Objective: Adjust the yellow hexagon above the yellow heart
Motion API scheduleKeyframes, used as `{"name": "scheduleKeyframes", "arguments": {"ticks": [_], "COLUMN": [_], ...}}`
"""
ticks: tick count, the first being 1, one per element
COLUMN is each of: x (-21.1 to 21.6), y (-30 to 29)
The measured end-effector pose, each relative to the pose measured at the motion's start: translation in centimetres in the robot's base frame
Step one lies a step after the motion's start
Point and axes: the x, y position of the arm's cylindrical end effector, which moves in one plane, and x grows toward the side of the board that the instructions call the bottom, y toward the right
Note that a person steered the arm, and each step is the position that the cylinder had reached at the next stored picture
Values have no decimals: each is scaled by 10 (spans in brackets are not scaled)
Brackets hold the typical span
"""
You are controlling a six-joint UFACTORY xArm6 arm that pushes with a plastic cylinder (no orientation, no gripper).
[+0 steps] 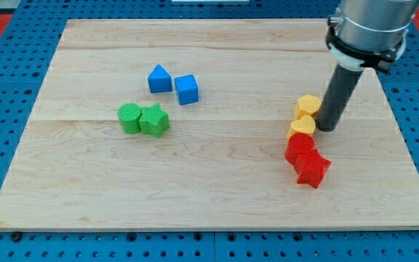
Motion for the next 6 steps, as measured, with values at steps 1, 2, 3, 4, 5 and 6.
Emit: {"name": "scheduleKeyframes", "arguments": {"ticks": [1, 2, 3, 4, 5, 6], "x": [-1, 1, -8, -34, -37, -37], "y": [-16, -6, 25, 20, 3, -6]}}
